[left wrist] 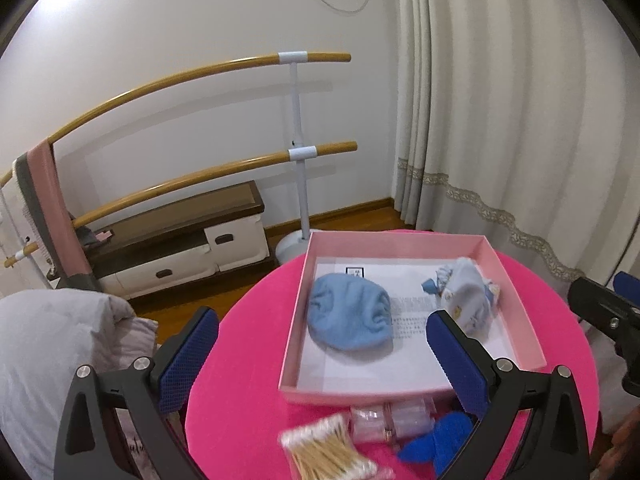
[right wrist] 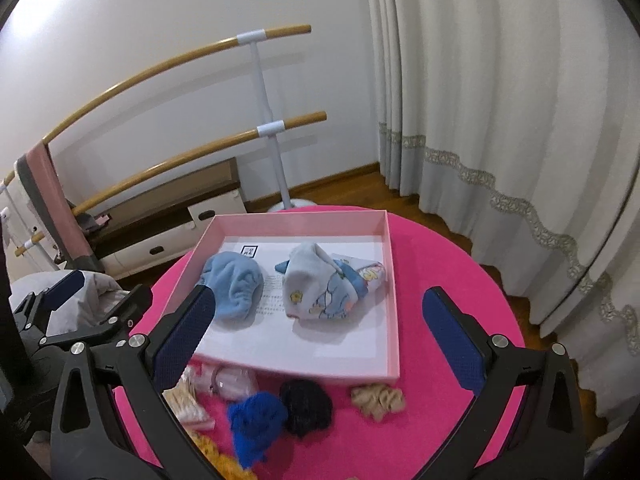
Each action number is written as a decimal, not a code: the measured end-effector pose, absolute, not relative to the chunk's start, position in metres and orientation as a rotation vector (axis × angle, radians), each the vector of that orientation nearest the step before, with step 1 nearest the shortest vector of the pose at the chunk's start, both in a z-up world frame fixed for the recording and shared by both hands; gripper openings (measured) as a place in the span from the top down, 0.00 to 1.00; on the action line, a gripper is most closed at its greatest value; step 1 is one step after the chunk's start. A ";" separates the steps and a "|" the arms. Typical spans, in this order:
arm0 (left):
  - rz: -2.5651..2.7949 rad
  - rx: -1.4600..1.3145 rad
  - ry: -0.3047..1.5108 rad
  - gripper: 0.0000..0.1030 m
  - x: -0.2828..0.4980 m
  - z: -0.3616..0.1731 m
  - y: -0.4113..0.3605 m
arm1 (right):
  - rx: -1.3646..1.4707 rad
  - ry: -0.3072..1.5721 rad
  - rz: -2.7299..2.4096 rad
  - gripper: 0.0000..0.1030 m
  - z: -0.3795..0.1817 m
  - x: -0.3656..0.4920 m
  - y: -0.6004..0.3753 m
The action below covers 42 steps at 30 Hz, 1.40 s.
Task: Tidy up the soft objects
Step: 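Withdraw both tools from the box and move toward the remaining items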
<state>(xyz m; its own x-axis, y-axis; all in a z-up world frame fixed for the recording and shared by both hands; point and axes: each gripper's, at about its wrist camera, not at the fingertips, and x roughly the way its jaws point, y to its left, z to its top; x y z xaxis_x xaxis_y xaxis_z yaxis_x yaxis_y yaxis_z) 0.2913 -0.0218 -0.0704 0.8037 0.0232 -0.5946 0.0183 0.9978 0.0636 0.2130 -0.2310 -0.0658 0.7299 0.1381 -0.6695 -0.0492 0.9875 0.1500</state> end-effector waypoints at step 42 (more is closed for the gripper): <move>0.028 0.025 0.550 0.00 0.066 -0.025 -0.004 | 0.117 0.596 0.043 0.00 -0.041 0.051 -0.249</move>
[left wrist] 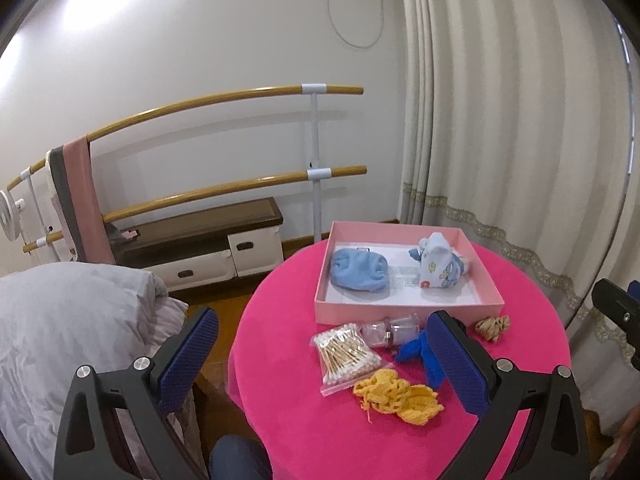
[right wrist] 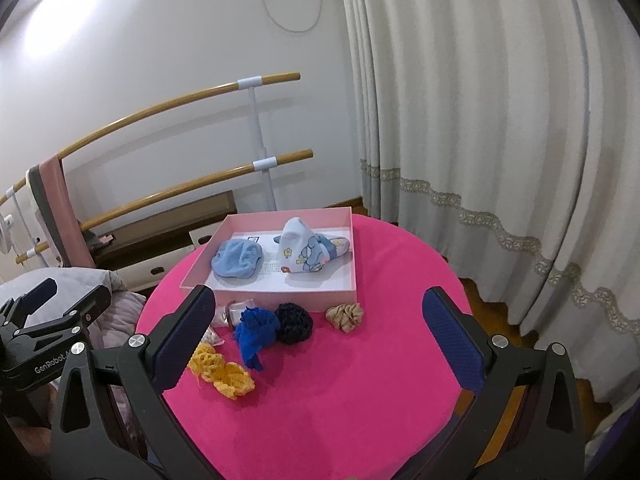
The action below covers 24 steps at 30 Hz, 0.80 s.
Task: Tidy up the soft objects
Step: 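Withdraw both tools from the box and move toward the remaining items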
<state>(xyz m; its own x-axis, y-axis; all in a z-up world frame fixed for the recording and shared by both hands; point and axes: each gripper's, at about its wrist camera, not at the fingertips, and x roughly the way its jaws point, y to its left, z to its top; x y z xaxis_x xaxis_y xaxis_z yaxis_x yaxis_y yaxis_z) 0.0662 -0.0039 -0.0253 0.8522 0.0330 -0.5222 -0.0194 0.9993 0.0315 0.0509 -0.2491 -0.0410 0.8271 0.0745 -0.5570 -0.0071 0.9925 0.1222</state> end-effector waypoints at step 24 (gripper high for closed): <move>-0.001 0.074 0.754 0.00 0.128 -0.118 -0.034 | 0.128 0.797 0.019 0.00 -0.120 0.099 -0.266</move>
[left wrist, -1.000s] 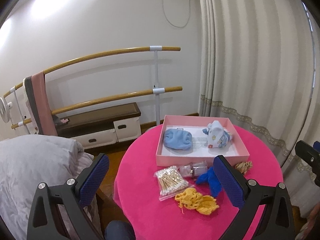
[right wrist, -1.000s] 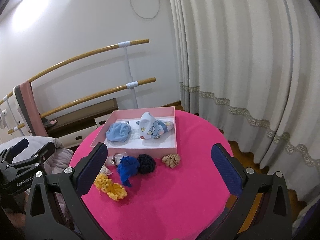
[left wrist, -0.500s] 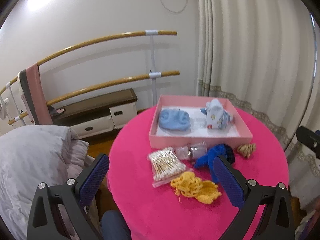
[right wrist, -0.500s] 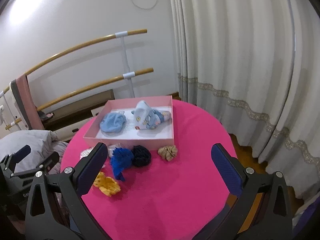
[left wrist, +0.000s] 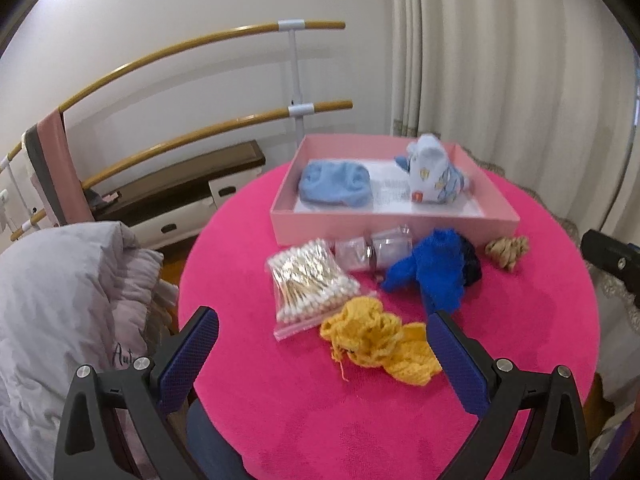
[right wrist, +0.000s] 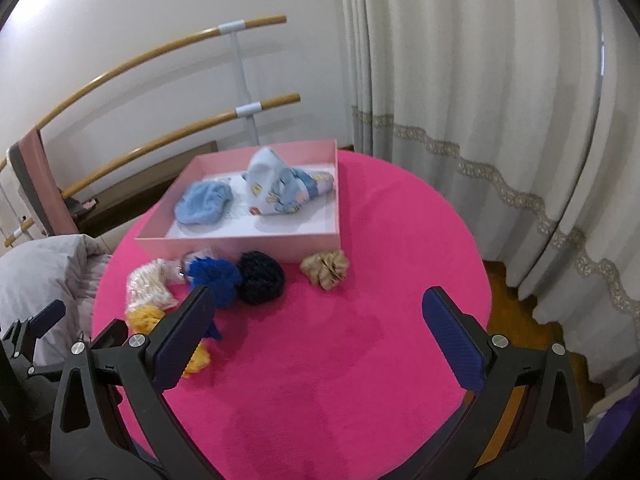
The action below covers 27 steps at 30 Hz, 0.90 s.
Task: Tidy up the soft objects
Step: 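Withdraw both tools from the box and move toward the remaining items, then grasp the yellow crocheted piece with the left tool while the right tool grasps the tan scrunchie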
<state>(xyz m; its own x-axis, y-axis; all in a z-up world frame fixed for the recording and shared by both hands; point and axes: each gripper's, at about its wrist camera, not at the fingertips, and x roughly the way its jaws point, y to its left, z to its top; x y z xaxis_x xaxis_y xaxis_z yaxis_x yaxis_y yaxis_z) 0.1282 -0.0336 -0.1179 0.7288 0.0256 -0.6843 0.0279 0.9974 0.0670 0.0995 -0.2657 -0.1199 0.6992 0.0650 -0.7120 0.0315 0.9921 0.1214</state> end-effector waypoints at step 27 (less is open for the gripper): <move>-0.088 0.012 0.927 0.51 0.215 -0.202 -0.051 | 0.115 0.971 0.021 0.14 -0.200 0.183 -0.280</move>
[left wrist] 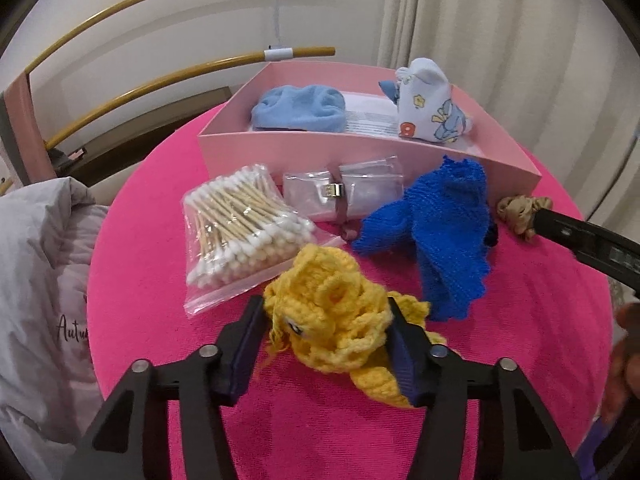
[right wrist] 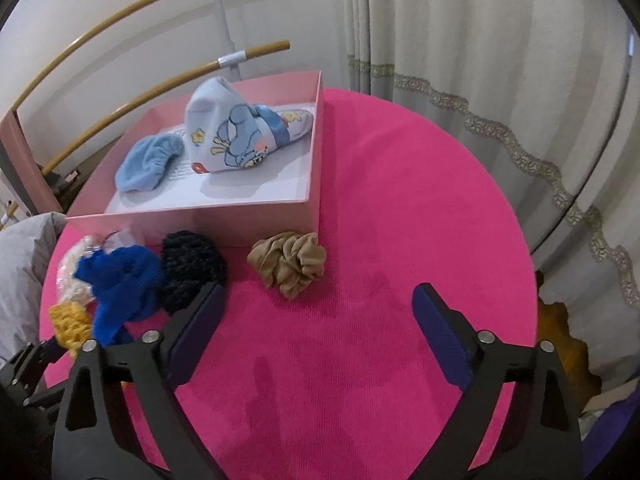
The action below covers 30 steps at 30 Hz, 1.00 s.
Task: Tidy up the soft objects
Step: 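Grasp the yellow crocheted piece with the left tool while the right tool grasps the tan scrunchie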
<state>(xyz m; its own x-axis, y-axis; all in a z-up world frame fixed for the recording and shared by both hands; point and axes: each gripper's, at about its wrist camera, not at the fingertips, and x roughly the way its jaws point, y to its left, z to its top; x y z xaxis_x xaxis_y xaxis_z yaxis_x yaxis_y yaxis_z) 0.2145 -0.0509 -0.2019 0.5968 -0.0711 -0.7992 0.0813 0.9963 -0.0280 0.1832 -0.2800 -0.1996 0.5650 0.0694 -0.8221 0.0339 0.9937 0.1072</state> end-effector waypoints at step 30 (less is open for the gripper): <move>-0.143 -0.011 0.906 0.81 0.191 -0.178 -0.048 | 0.139 0.918 0.145 0.78 -0.181 0.163 -0.266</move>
